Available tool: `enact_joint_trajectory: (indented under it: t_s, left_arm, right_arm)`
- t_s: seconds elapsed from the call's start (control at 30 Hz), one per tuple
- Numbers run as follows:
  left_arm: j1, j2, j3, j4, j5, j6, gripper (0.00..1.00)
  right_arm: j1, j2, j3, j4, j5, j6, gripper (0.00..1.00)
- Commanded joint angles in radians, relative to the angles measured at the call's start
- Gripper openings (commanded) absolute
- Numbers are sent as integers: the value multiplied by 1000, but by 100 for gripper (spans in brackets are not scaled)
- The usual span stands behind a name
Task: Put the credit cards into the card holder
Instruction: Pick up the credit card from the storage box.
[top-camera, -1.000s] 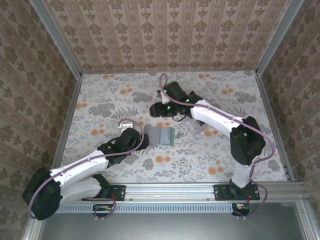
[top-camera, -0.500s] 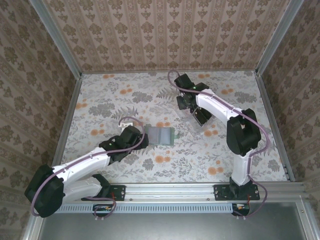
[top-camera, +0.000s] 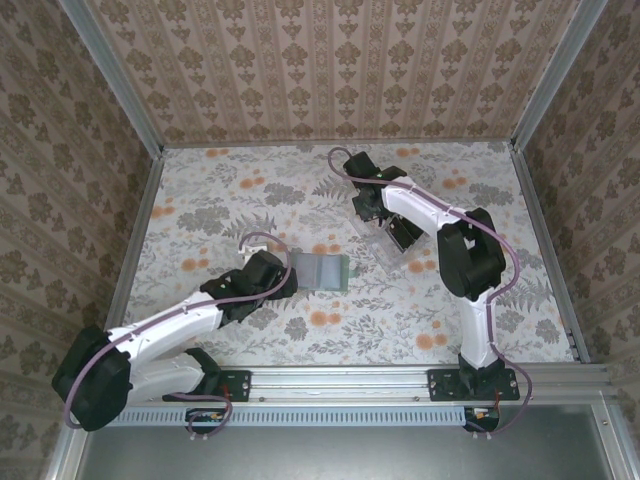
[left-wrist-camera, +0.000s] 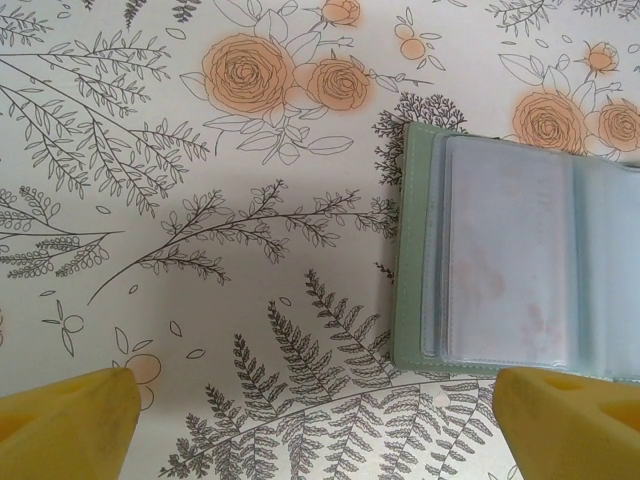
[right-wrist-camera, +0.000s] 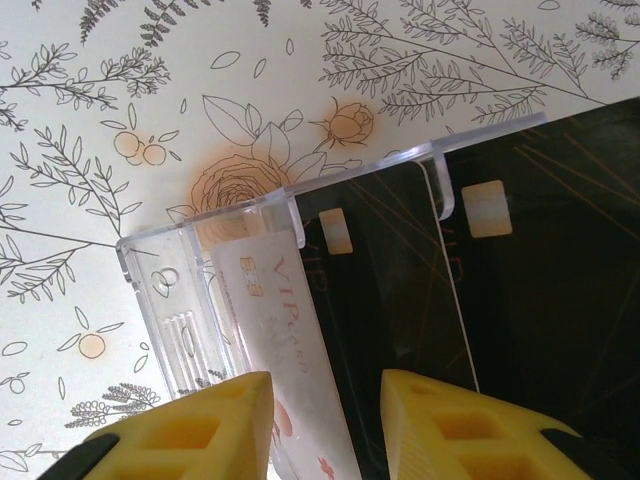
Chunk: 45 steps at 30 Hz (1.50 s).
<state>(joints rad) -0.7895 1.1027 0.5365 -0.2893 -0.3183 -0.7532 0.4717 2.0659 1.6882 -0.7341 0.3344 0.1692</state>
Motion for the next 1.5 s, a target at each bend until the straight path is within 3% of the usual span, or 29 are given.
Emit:
enact_joint_trajectory:
  t_s: [0.0,0.5,0.8,1.03,1.3,1.47]
  left_arm:
    - [8,9,32,-17,-4,-10,100]
    - [9,6,26,-17,-7,-1,100]
    - [10,0,28,-22,-8,6,100]
    - [14,7,37,-23,-14,12,100]
    - [24,39,72,-95,-82,-13,100]
    - [35,55,86,-123,-103,-27,100]
  right_arm:
    - [-5,21,32,-15,-14,-19,31]
    - [-23,13,41,-23,-112,-9,8]
    - [-52,-29,42,-21,-230,9,0]
    - [-53,-156,10,19,-303,60,0]
    - [3,-332,-183,192,-506,252,0]
    - [130,-403,-429,479,-511,469,0]
